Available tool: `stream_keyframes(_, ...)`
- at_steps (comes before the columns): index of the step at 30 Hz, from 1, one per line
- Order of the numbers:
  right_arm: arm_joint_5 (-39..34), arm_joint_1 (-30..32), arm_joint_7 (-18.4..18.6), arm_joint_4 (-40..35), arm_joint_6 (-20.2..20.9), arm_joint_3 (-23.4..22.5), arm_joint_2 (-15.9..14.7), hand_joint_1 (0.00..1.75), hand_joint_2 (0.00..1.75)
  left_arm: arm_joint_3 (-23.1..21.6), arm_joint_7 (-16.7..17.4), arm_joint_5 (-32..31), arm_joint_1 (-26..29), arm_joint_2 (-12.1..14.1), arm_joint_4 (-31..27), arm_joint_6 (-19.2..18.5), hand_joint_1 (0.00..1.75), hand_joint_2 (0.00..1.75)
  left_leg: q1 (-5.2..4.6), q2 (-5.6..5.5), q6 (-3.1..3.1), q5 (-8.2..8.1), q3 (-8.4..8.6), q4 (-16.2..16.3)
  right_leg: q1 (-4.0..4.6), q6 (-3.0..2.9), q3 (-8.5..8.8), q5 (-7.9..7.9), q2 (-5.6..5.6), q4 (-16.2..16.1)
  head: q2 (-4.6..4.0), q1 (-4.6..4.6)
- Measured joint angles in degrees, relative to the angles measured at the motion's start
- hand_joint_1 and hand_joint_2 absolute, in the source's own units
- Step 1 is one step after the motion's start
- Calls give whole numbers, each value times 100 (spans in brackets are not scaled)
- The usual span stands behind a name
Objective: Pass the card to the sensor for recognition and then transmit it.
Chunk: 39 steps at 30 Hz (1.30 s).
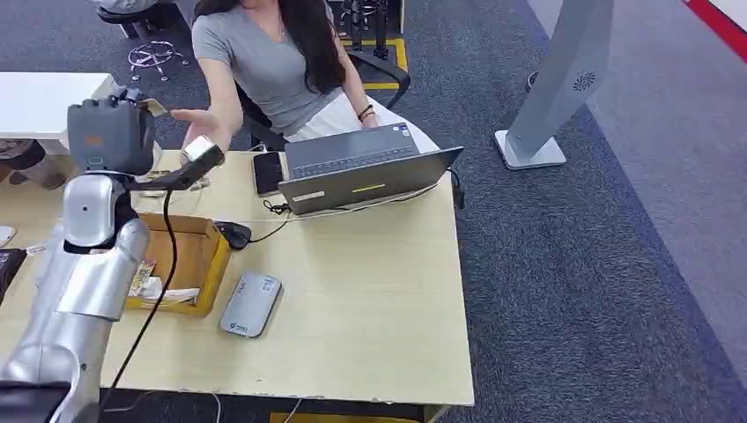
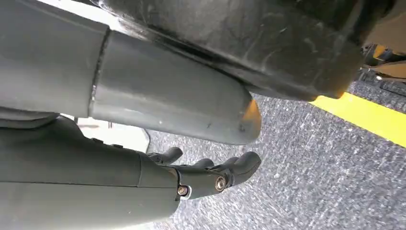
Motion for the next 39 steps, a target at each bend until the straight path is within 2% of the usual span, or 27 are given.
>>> stream_keyframes(3, 0, -5, -7, 0, 4, 22, 0, 0, 0, 70, 9, -15, -577, 85, 654, -50, 175, 175, 0, 3, 0, 0, 1, 0, 1, 0, -1, 0, 4, 1, 0, -6)
stream_keyframes(6, 0, -13, -7, 0, 4, 35, 0, 0, 0, 100, 9, -15, -823, 138, 1038, -46, 175, 175, 0, 2, 0, 0, 1, 0, 1, 0, -2, -1, 4, 1, 0, -4)
stream_keyframes(12, 2, -28, -4, 0, 7, 72, 0, 0, 0, 105, 28, -15, -980, 149, 1396, -35, 175, 175, 0, 1, 0, -1, -2, -1, 0, 1, -2, -2, 3, 0, 0, -7)
stream_keyframes(22, 0, -30, -4, 0, 7, 114, 0, 0, 0, 118, 6, 88, -925, 146, 1640, 74, 175, 175, 0, 0, 0, 0, -2, -1, 0, 1, -2, -1, 3, 0, 0, -7)
stream_keyframes(23, 0, -30, -4, 0, 7, 116, 0, 0, 0, 133, -22, 107, -908, 146, 1656, 79, 2, 175, 0, 0, 0, 0, -3, -1, 0, 1, -2, -1, 3, 0, 0, -7)
stream_keyframes(28, -2, -30, -2, 0, 7, 116, 0, 0, 0, 256, -155, 243, -777, 155, 1702, 278, 0, 175, 0, -1, 0, -1, -3, -1, 0, 2, -2, -3, 2, 0, 0, -7)
stream_keyframes(35, -39, -30, -4, 0, 2, 116, -2, 0, 0, 308, -280, 232, -572, 144, 1691, 339, 0, 175, 0, -1, 0, -1, -3, -1, 0, 2, -2, -3, 2, -1, 0, -7)
stream_keyframes(37, -61, -29, -4, 0, -4, 114, -2, 0, 0, 308, -376, 276, -405, 127, 1509, 341, 0, 175, -1, 2, 0, -1, -1, -1, -1, 2, -2, -3, 4, -1, 0, -7)
stream_keyframes(39, -123, -23, -2, 0, -13, 111, -2, 0, 0, 306, -483, 365, -48, 68, 1088, 339, 0, 175, -2, 3, -1, -2, -1, -1, -2, 2, -2, -3, 5, -2, 0, -7)
